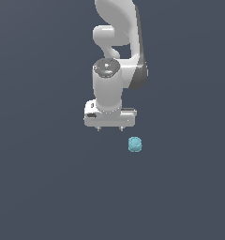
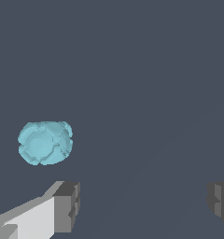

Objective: Pick up the object and move it to a goal position.

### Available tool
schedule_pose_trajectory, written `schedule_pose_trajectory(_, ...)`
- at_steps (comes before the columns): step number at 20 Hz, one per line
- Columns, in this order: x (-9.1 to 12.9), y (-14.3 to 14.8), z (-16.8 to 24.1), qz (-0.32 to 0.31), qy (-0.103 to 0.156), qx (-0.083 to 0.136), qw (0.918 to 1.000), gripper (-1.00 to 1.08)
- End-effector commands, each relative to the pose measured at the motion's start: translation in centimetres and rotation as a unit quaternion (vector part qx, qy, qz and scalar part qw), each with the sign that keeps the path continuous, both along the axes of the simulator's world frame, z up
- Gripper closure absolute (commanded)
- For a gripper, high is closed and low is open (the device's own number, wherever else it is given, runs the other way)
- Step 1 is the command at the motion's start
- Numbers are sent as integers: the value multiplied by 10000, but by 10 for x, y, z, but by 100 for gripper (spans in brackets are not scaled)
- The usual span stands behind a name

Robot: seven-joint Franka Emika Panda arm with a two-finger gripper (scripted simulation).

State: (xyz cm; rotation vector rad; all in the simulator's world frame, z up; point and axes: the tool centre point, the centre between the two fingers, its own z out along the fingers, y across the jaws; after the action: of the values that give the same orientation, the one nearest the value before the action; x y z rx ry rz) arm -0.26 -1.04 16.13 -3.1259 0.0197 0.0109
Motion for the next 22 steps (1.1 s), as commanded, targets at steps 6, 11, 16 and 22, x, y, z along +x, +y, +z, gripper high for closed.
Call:
schedule_pose_trajectory(6, 1, -6, -1, -40, 26, 20, 10000, -92)
schedule_pose_trajectory(11, 2, -12, -1, -71, 45, 38, 10000, -92)
schedule_pose_trajectory(16, 4, -3, -6, -58, 40, 23, 10000, -92)
schedule_pose_trajectory(22, 10, 33, -24, -19, 24, -22, 10000, -92)
